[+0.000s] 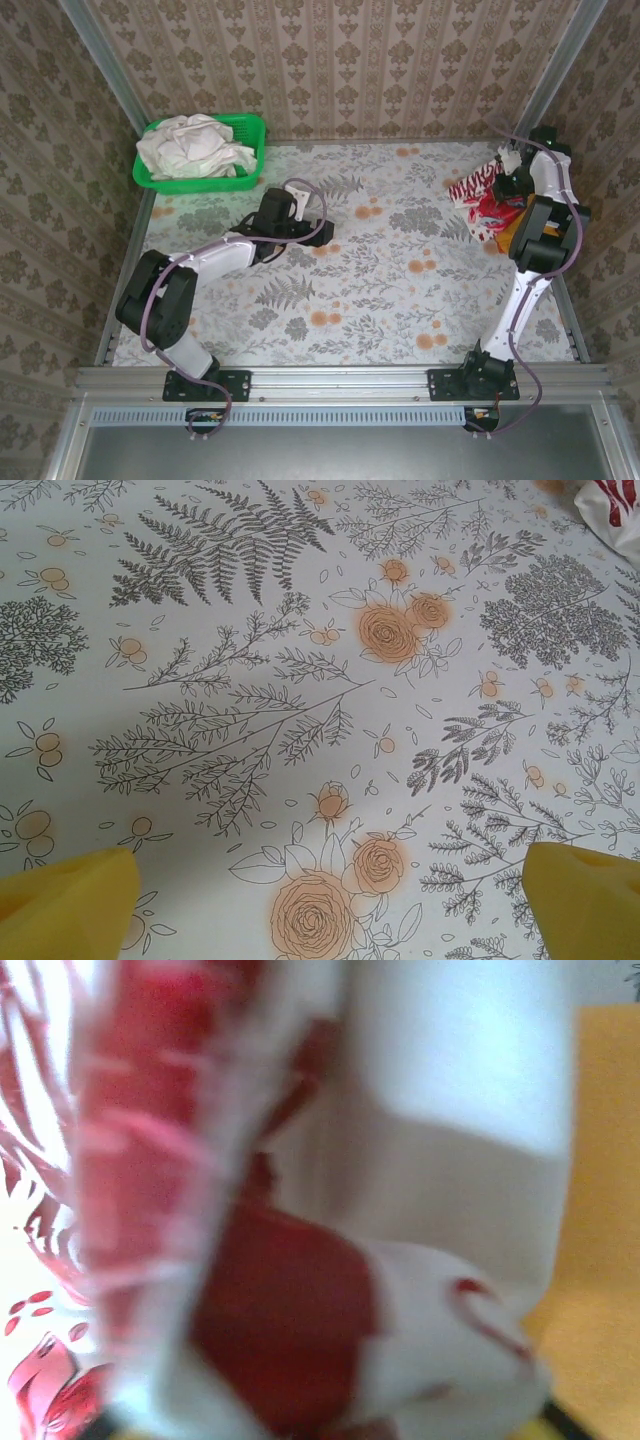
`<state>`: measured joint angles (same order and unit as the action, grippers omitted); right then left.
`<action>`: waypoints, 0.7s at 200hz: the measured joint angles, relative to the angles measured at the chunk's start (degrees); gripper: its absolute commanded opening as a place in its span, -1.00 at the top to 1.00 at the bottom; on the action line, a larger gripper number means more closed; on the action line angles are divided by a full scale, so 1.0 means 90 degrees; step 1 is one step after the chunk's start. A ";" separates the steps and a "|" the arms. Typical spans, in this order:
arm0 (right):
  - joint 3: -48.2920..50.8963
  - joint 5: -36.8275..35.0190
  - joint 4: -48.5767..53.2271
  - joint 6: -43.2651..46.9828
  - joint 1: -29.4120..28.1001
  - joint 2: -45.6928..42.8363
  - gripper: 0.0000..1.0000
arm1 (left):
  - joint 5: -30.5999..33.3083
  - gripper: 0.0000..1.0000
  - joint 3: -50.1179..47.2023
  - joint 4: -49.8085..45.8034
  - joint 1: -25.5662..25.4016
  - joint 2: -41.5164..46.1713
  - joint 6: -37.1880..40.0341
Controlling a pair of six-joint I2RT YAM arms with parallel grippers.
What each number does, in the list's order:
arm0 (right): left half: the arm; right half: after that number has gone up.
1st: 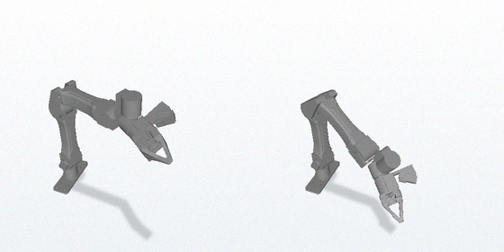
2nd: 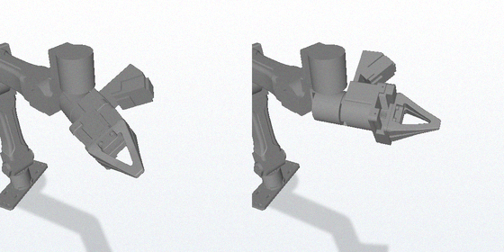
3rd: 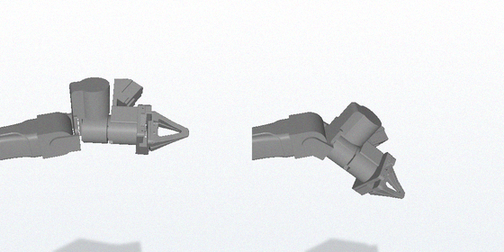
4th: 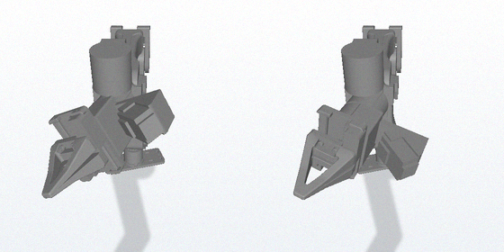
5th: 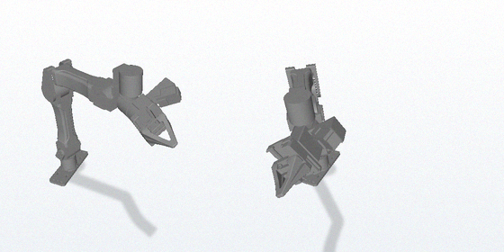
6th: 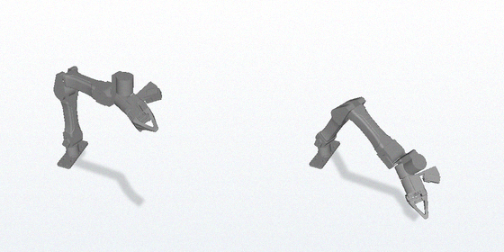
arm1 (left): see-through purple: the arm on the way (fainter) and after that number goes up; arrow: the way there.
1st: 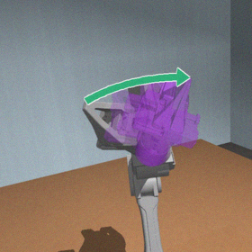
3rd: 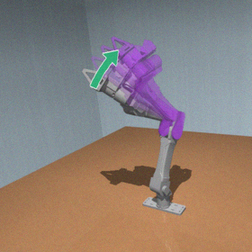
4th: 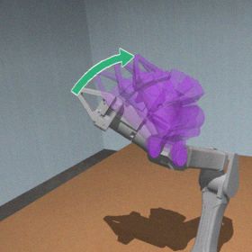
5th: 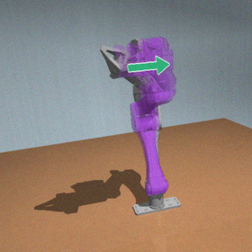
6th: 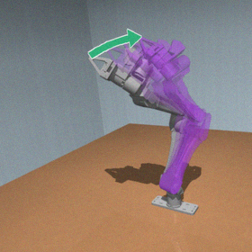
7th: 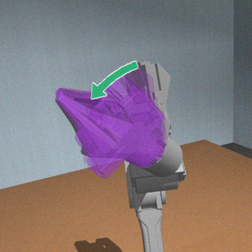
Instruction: Fold and stack the t-shirts
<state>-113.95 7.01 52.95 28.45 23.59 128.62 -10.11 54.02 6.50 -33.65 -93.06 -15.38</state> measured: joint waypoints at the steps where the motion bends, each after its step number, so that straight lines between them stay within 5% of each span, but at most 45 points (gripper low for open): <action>1: 0.0000 0.0005 0.0000 0.0000 0.0000 0.0000 1.00 | 0.0000 -1.00 0.0000 0.0000 0.0000 0.0000 0.0000; 140: 0.1052 0.0056 -0.0857 0.0248 -0.0223 -0.1974 1.00 | -0.0070 -1.00 0.0000 0.0049 0.0007 0.0000 -0.0002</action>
<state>-104.49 7.51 45.23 30.68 21.58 110.85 -10.74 54.02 6.94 -33.58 -93.06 -15.40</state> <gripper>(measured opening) 0.085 0.997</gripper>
